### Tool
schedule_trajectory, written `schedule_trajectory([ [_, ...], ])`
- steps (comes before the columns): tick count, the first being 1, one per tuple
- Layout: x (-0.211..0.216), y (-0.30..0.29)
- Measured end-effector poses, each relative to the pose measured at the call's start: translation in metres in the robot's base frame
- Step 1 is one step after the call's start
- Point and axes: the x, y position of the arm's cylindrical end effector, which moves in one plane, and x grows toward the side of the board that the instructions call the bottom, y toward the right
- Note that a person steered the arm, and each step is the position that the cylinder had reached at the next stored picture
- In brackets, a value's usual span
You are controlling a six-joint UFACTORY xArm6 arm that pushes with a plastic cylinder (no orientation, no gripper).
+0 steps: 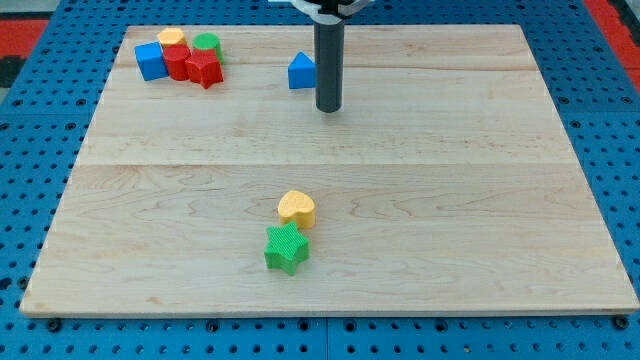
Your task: Slide the green star along with the yellow heart towards center
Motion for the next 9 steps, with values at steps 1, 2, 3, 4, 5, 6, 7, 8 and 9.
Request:
schedule_trajectory([
  [1,0.0,0.009],
  [2,0.0,0.022],
  [3,0.0,0.042],
  [4,0.0,0.054],
  [5,0.004,0.057],
  [6,0.07,0.062],
  [7,0.153,0.062],
  [8,0.233,0.062],
  [9,0.259,-0.008],
])
